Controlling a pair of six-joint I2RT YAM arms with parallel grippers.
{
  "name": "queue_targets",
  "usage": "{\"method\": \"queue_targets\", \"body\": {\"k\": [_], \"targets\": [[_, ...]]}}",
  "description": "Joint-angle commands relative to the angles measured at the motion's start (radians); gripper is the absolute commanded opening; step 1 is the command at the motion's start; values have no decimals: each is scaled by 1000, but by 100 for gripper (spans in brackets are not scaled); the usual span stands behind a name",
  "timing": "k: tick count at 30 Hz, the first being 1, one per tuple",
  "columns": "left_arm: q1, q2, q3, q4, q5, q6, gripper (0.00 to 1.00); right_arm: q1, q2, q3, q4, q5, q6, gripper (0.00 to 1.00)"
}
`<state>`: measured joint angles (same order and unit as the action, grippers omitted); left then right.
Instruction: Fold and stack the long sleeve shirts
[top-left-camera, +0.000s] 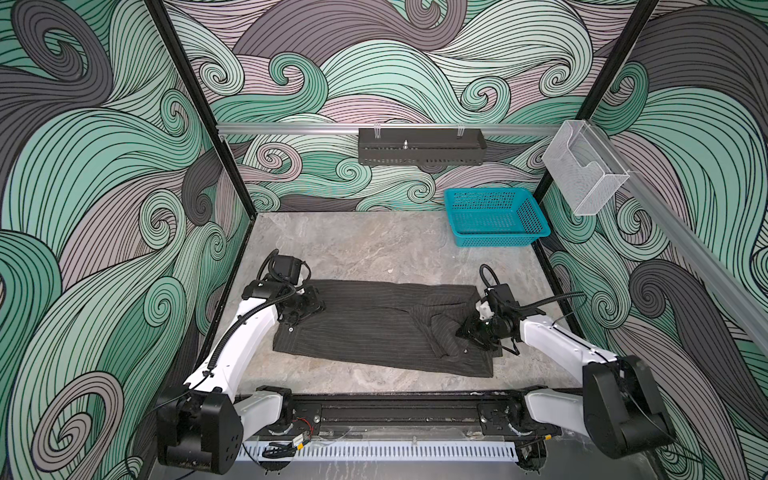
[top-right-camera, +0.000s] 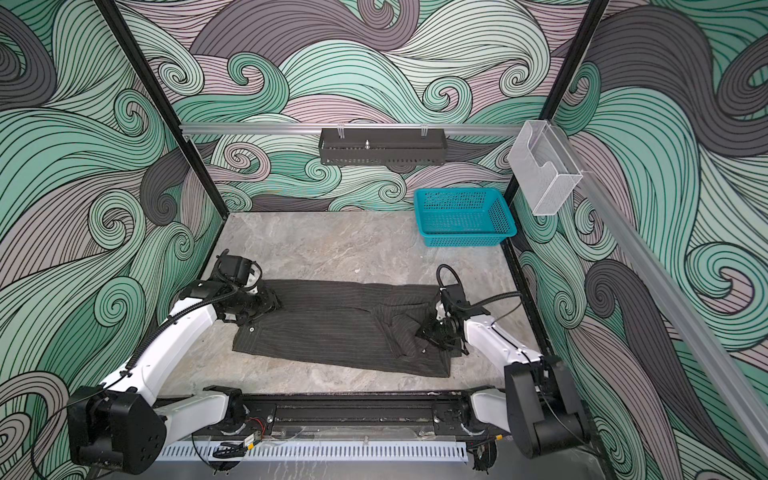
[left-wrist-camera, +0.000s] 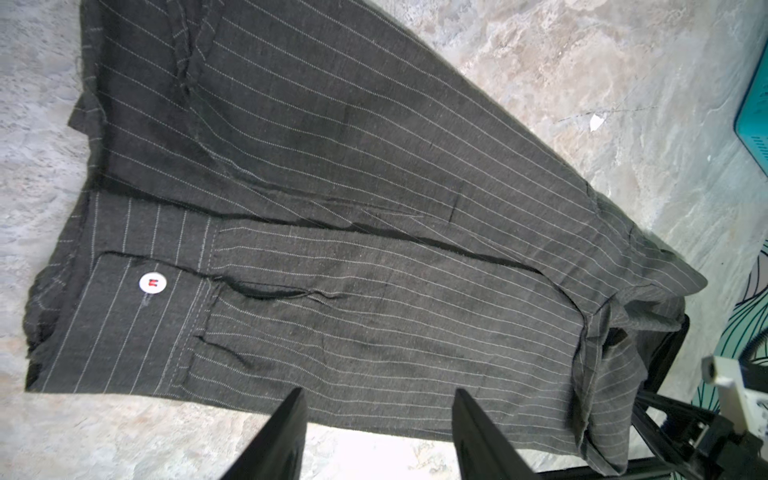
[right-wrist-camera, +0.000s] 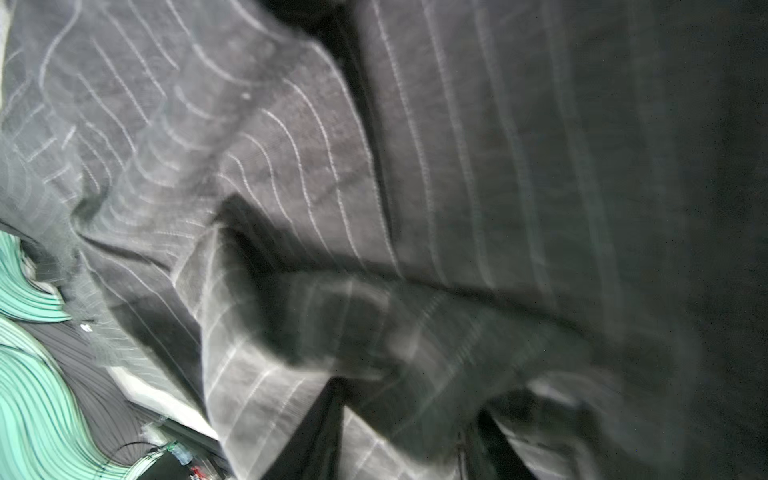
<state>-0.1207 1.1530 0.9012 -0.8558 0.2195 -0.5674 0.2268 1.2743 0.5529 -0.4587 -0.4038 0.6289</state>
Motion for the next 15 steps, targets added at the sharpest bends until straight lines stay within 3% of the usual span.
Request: {"method": "queue_targets", "body": {"k": [1, 5, 10, 15], "targets": [[-4, -29, 31, -54, -17, 20, 59, 55, -18, 81, 39, -21, -31, 21], [-2, -39, 47, -76, -46, 24, 59, 285, -40, 296, -106, 173, -213, 0], [1, -56, 77, -107, -106, 2, 59, 674, 123, 541, -237, 431, -617, 0], [23, -114, 67, -85, -155, -16, 59, 809, 343, 634, -319, 500, -755, 0]]}}
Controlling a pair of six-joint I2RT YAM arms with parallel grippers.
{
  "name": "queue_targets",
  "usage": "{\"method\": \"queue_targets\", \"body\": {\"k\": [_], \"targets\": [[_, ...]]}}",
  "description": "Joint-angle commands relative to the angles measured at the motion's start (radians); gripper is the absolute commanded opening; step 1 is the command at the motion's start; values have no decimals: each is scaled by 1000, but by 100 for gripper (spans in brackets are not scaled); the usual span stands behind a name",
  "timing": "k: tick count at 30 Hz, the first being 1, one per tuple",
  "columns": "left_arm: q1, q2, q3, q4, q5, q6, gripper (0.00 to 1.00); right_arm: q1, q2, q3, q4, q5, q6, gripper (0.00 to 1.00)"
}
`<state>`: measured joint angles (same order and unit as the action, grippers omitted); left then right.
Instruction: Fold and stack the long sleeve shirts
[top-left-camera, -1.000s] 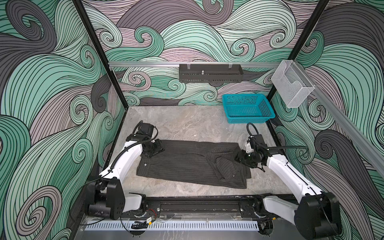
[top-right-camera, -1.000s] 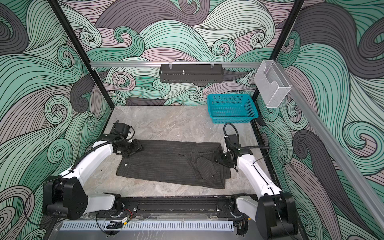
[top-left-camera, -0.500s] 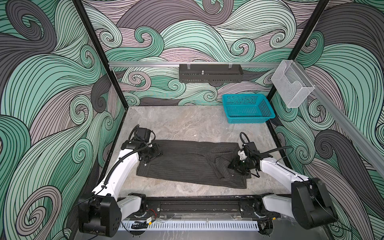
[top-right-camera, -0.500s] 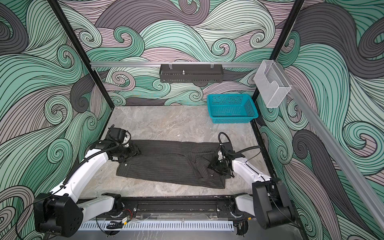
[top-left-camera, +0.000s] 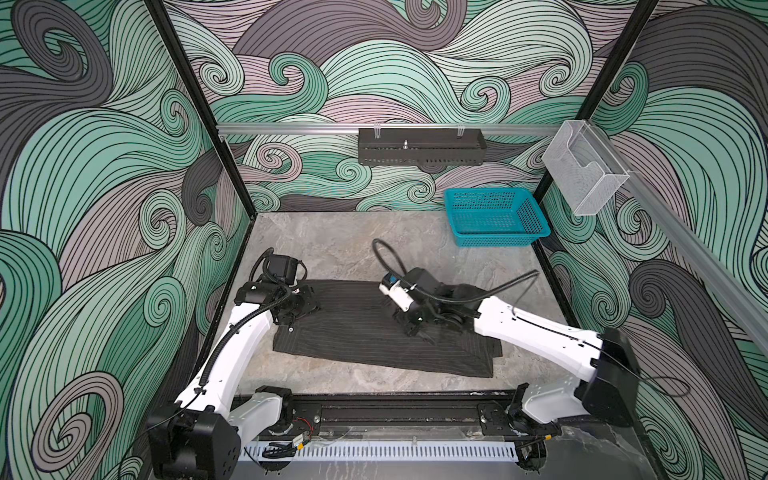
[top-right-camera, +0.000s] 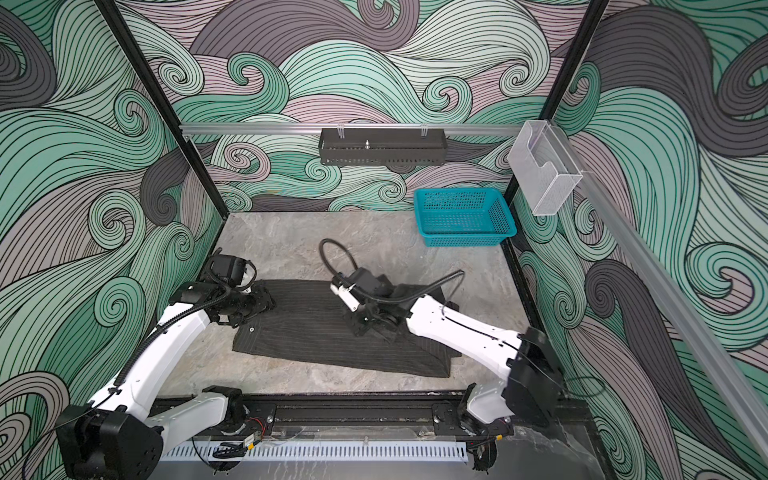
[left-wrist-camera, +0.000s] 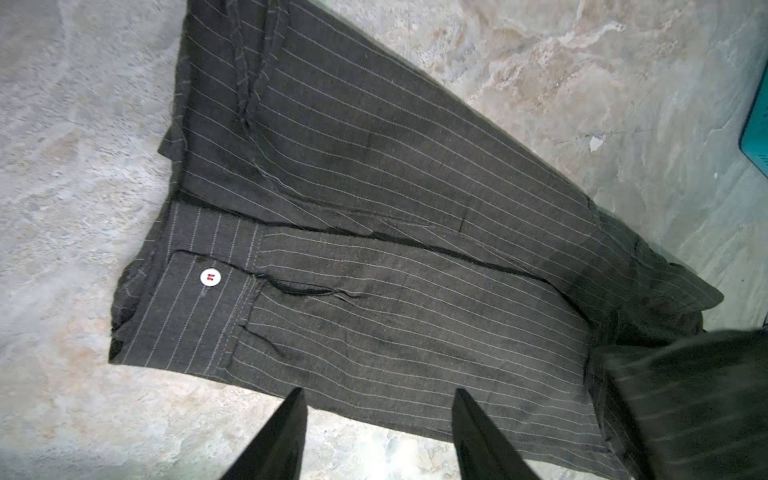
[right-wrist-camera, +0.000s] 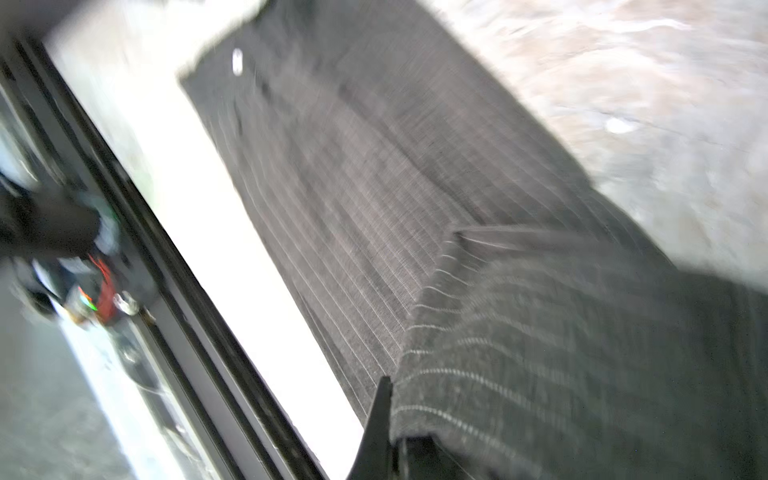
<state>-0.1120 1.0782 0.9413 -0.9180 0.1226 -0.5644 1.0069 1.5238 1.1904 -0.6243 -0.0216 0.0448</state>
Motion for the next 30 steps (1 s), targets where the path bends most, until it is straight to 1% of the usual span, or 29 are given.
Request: {"method": "queue_targets", "body": {"k": [1, 2, 3, 4, 5, 7, 9, 11, 13, 14, 16, 18, 20, 23, 27, 30], "targets": [[22, -56, 19, -8, -64, -20, 59, 45, 122, -2, -157, 122, -184, 0], [29, -70, 12, 1, -67, -21, 59, 51, 150, -2, -159, 122, -189, 0], [40, -80, 10, 2, -67, -20, 60, 53, 168, -4, -159, 121, -189, 10], [49, -84, 12, 1, -61, -15, 60, 57, 173, -10, -159, 121, -185, 29], [53, -81, 15, -2, -55, -9, 60, 60, 168, -17, -158, 123, -183, 40], [54, -66, 17, -8, -24, 17, 61, 62, 123, -37, -154, 108, -172, 50], [54, -53, 17, -5, 32, 35, 61, 61, 44, -75, -134, 96, -149, 55], [53, -37, 12, -7, 102, 38, 61, 54, -46, -115, -114, 85, -115, 58], [30, -12, -2, -7, 172, 5, 61, 27, -143, -160, -91, 70, -61, 62], [8, -4, -15, 3, 187, -16, 61, 6, -178, -179, -82, 58, -38, 63], [-49, 2, -61, 55, 203, -76, 61, -60, -243, -220, -44, -13, 15, 64], [-79, 2, -109, 121, 226, -134, 61, -106, -260, -247, -3, -41, 42, 66], [-86, 9, -134, 153, 236, -172, 61, -152, -234, -239, 19, -84, 60, 68], [-86, 7, -125, 138, 216, -184, 61, -198, -126, -175, 25, -155, 89, 68], [-81, -27, -70, 49, 129, -188, 61, -200, 75, -37, -9, -202, 83, 69], [-78, -70, -42, -7, 67, -187, 62, -199, 214, 56, -28, -214, 62, 70]]}}
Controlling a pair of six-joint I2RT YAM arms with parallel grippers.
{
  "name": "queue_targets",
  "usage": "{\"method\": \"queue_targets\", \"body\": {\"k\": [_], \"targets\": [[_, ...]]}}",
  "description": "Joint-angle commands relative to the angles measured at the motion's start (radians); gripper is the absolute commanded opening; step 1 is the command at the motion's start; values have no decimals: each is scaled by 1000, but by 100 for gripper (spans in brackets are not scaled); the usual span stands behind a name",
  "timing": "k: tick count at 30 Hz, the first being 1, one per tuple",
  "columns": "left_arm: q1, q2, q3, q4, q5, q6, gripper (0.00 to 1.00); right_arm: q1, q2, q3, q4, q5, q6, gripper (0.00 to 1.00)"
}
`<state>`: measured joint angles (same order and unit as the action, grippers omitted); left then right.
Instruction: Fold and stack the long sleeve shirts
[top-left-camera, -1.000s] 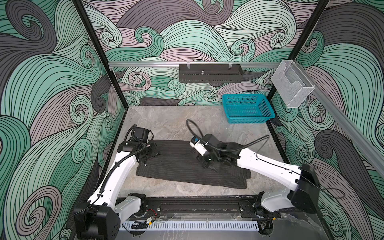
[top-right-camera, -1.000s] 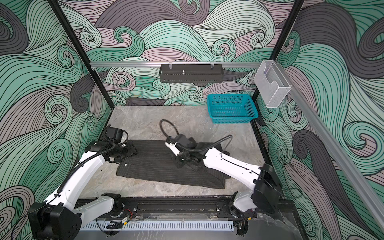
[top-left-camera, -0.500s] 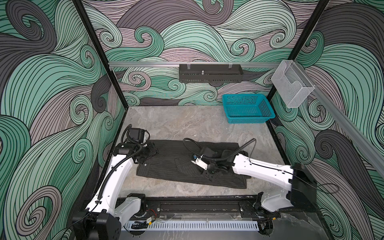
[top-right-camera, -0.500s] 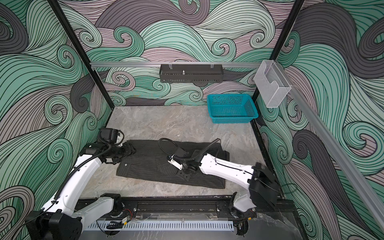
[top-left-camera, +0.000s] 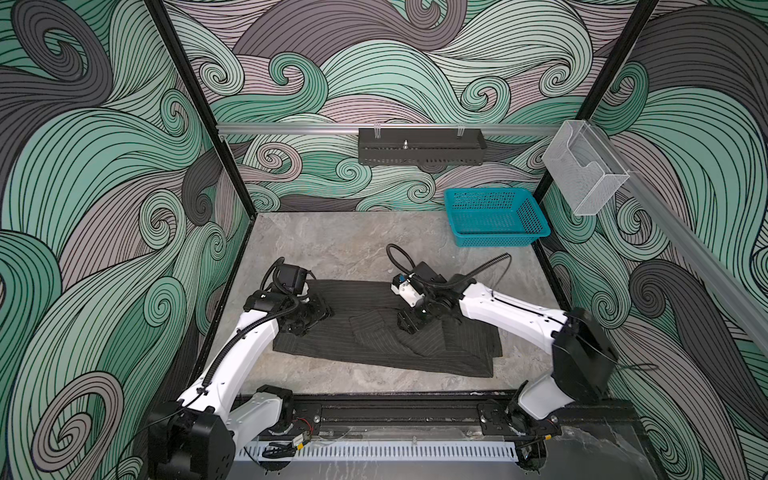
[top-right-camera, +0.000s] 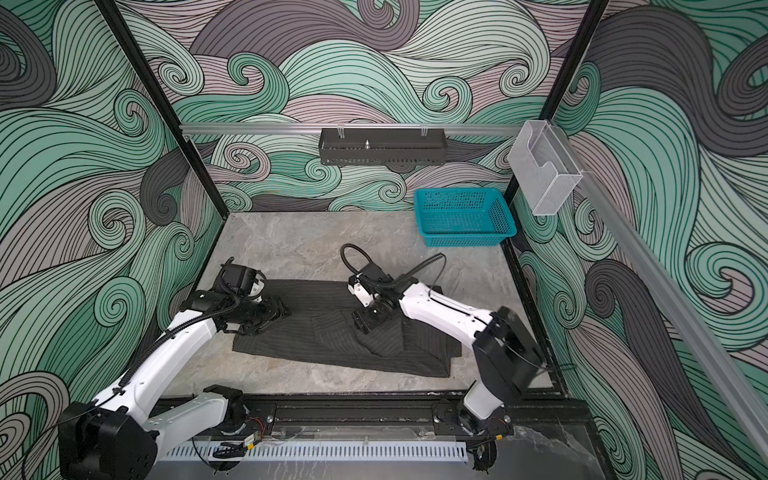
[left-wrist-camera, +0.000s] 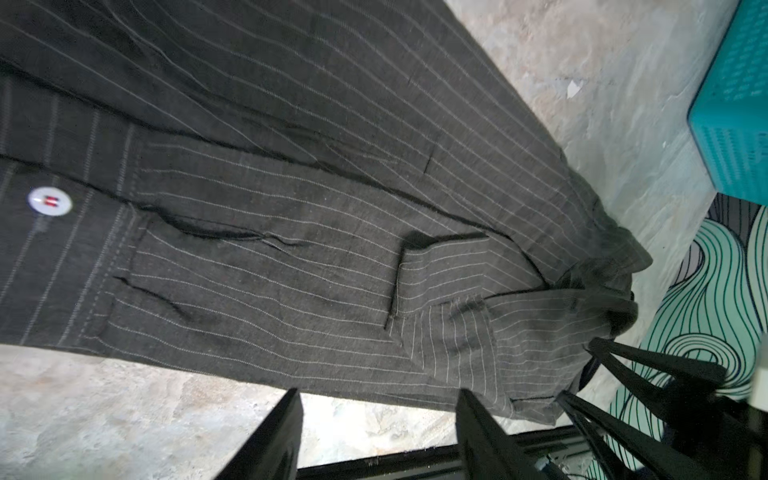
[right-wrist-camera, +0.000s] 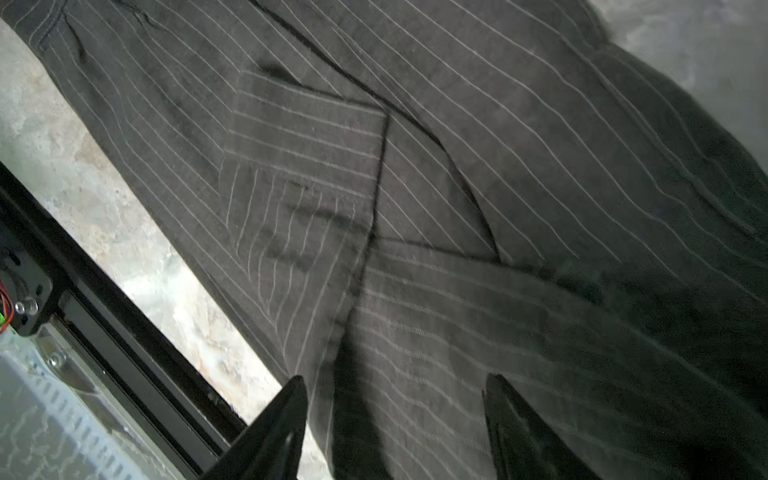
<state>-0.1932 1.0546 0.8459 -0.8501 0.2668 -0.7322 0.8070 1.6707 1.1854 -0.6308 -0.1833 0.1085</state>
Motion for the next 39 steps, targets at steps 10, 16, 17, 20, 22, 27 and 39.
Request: {"method": "queue_targets", "body": {"k": [10, 16, 17, 20, 22, 27, 39], "targets": [[45, -179, 57, -136, -143, 7, 63, 9, 339, 217, -6, -163, 1, 75], [56, -181, 66, -139, -138, 19, 63, 53, 418, 288, -4, -193, 12, 65], [57, -180, 68, -139, -136, 20, 63, 56, 428, 297, -5, -191, 17, 60], [61, -180, 71, -142, -135, 28, 63, 61, 450, 312, -6, -184, 27, 40], [63, -181, 71, -143, -133, 31, 63, 61, 457, 317, -10, -170, 36, 26], [67, -178, 70, -141, -130, 38, 63, 56, 386, 319, -22, -109, 33, 0], [74, -131, 90, -78, -96, 37, 63, -47, -115, 222, -29, 79, -26, 0]]}}
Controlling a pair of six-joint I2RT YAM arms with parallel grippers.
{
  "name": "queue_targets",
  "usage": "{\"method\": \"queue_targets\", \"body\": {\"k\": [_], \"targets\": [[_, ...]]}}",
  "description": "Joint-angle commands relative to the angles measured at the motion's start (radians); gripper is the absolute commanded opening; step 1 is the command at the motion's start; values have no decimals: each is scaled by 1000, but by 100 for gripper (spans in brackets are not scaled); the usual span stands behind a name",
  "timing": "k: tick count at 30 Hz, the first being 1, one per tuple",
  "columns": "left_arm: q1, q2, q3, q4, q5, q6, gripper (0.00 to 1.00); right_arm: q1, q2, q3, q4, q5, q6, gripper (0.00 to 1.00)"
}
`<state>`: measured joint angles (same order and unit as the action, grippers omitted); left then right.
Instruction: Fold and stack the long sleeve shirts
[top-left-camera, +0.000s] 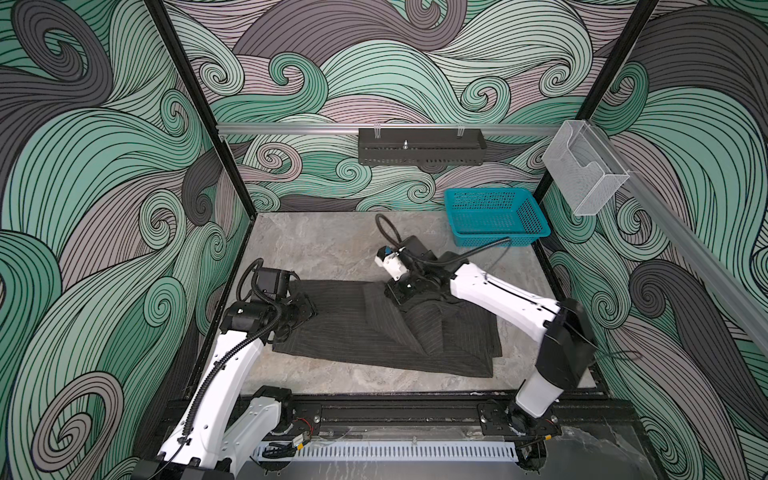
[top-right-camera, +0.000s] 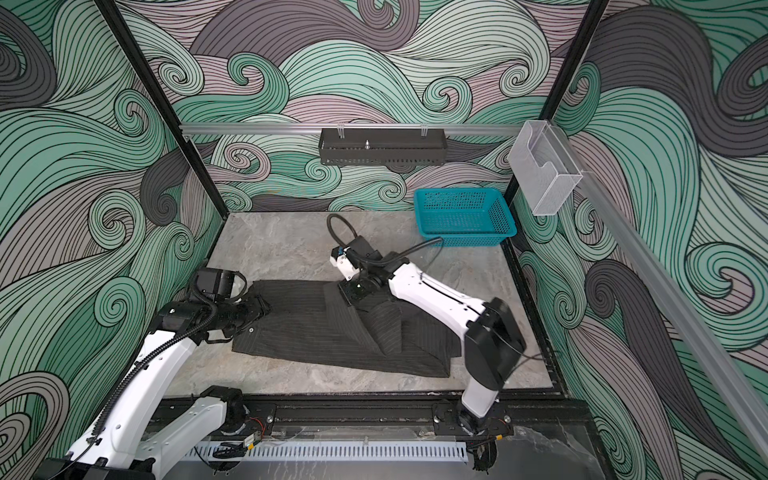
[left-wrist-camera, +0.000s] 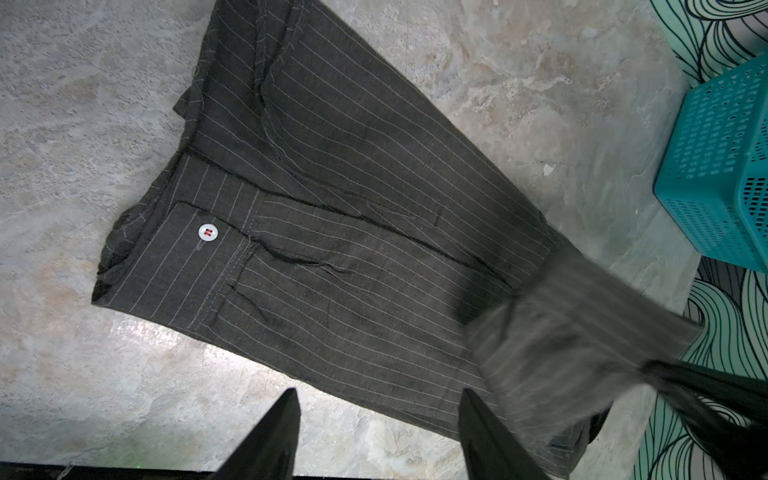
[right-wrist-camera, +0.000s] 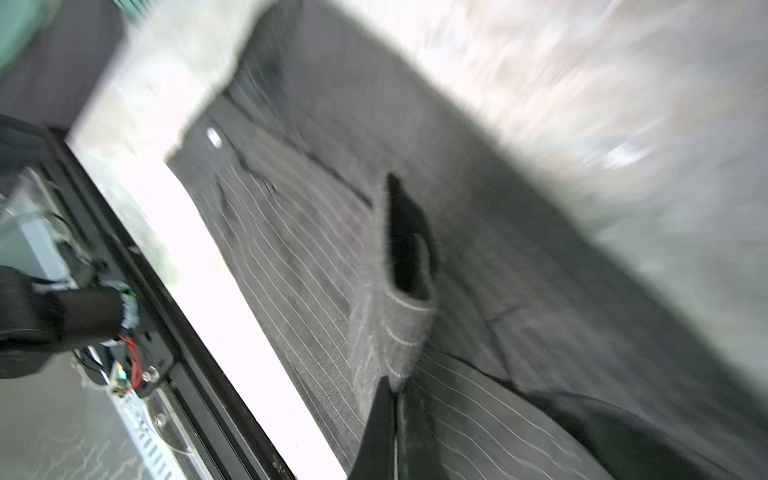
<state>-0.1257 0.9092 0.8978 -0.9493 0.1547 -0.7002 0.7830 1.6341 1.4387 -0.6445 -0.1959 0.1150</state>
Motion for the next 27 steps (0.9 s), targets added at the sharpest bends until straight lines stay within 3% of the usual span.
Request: {"method": "queue_targets", "body": {"k": [1, 7, 11, 14, 21, 27], "targets": [[7, 22, 39, 32, 22, 4, 63, -31, -111, -37, -16, 117, -43, 0], [8, 69, 70, 141, 94, 20, 63, -45, -363, -108, 126, 414, -172, 0], [9, 101, 118, 203, 129, 53, 63, -42, -429, -158, 229, 504, -256, 0], [32, 112, 139, 244, 168, 65, 64, 3, -381, -199, 271, 547, -271, 0], [223, 110, 116, 311, 428, 30, 64, 212, -81, -272, 423, 769, -247, 0], [314, 86, 114, 229, 473, 87, 64, 365, 130, -251, 447, 773, -124, 0]]}}
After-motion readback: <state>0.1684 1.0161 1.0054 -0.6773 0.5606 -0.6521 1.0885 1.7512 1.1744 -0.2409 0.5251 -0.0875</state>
